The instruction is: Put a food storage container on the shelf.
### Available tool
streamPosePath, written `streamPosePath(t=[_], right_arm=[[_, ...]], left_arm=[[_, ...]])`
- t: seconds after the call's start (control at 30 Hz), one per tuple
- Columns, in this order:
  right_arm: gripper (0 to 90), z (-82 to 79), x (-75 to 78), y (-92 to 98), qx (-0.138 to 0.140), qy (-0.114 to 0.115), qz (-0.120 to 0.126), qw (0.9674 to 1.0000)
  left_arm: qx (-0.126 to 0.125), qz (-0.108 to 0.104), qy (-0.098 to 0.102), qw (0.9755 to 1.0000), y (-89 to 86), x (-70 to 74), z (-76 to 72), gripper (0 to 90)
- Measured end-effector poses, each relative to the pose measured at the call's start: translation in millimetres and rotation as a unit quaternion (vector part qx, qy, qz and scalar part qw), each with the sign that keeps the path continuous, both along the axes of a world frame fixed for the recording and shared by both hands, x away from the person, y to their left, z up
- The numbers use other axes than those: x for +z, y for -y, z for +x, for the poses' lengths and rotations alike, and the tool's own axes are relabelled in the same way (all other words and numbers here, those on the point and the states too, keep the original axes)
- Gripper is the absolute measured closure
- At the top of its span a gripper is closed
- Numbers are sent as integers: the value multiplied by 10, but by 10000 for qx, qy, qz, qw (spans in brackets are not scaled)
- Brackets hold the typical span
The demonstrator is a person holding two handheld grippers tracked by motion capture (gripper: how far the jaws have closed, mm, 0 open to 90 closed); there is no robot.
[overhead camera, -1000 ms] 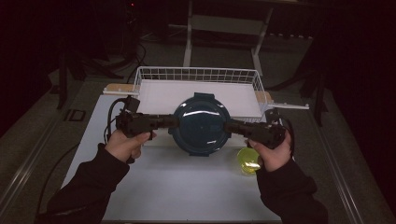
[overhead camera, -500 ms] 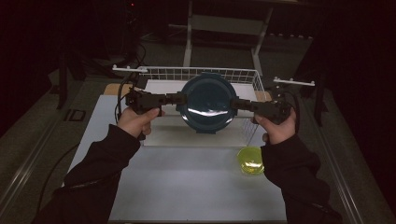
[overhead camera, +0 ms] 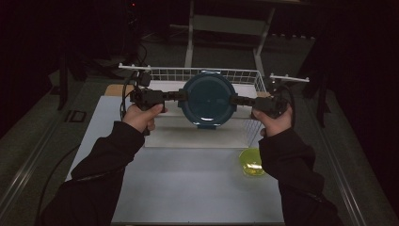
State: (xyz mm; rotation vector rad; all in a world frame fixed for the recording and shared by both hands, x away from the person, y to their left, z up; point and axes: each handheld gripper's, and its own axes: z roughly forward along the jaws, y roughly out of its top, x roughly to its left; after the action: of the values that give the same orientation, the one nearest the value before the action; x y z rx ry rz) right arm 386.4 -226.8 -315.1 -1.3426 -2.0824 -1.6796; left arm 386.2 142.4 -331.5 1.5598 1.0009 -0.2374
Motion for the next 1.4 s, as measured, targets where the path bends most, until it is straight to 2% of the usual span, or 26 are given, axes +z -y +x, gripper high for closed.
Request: streamPosePath(t=[0.2,0.33,0.47,0.6,0.63,0.7,0.8,0.9,0.93,1.0,1.13,1.23,1.33,1.4], right_arm=[[569,67,-18,-4,-59,-49,56,10000],[566,124,-10,-10,-86,-169,77,9998],[559,199,-27,-10,-118,-320,155,9993],[556,254,-49,-4,-123,-460,234,9986],[553,294,-69,0,-156,-586,306,9977],[548,333,-89,-1,-178,-689,347,9969],[537,387,-132,-4,-239,-810,412,9956],[529,441,-196,-4,-216,-987,463,9938],[530,456,-220,-4,-182,-1037,464,9934],[533,466,-233,5,-156,-1049,527,9930],[524,474,-221,5,-183,-1040,484,9932],[486,468,-194,27,-270,-940,347,9946],[448,436,-144,67,-399,-781,154,9960],[439,396,-97,90,-487,-623,-66,9968]], left_arm=[[39,-116,-150,9998,-8,-17,76,562],[100,-240,-272,9993,-21,-47,140,559],[151,-431,-500,9977,-31,-93,214,557],[174,-484,-560,9971,-31,-123,249,551],[209,-571,-702,9957,-34,-152,279,549],[226,-640,-813,9944,-38,-191,315,543],[196,-786,-1074,9909,-48,-256,379,531],[105,-850,-1207,9890,-61,-313,439,501],[85,-939,-1250,9877,-67,-329,448,494],[84,-935,-1250,9877,-64,-329,452,495],[136,-745,-1092,9911,-46,-292,424,474],[291,-549,-922,9938,-52,-241,386,441],[453,-397,-791,9950,-90,-197,349,414],[505,-320,-639,9962,-115,-170,304,405]])
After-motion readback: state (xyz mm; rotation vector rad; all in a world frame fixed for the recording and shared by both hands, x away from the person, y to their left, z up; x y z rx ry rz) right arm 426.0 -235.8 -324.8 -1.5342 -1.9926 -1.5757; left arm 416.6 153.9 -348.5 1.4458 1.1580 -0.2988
